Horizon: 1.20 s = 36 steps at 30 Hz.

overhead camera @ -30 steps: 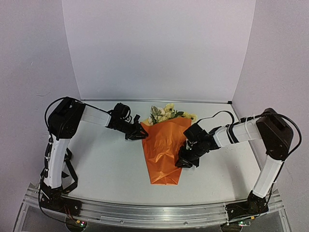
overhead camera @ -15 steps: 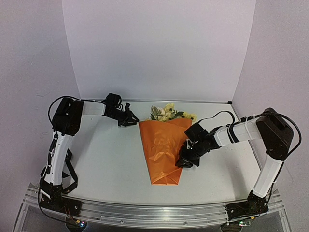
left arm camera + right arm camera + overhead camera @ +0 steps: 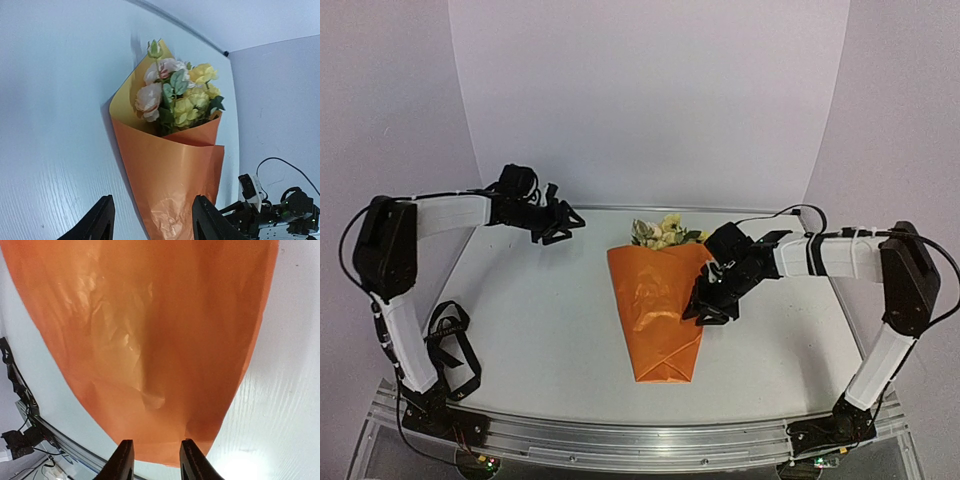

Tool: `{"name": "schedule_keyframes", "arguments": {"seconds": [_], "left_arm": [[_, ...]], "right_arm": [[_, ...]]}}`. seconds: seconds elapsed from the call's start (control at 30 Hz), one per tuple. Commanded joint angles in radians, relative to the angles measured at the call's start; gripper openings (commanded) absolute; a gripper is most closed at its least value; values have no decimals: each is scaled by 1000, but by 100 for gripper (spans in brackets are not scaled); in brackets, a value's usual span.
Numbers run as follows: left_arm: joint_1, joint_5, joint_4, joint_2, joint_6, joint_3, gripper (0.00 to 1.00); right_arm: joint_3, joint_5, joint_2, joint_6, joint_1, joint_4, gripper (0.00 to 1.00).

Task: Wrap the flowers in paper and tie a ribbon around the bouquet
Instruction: Press the fold line on the folded wrapping paper, then move the folded bouquet to the center of the board.

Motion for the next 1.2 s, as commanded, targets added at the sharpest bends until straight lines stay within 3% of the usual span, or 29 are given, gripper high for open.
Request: {"name": "schedule_keyframes", "arguments": {"seconds": [0.0,0.1,0.27,0.4,0.67,0.9,1.07,1.17], "left_arm": [[-12,-146,55,-220,-86,-233,58],[-19,-210,25,-356,-121,-356,59],[-22,-256,-22,-484,-145,-477,60],[-24,-247,-47,-511,-151,-499,60],[-24,-420,-190,-632,-218,-566,61],[-23,-713,-354,-752,-393,-687,73],[-22,-744,-347,-781,-440,-744,76],[-22,-754,-355,-775,-445,-746,75]], "right_arm": [[25,61,-81,-72,-4,-119,44],[11,77,-101,-85,-2,-138,52],[-6,83,-74,-112,-3,-136,74],[11,68,-5,-129,-6,-108,78],[-47,17,95,-78,-63,87,69],[-39,-6,152,-61,-71,181,61],[-37,-2,181,-48,-87,222,51],[-28,-7,198,-39,-100,233,39]]}}
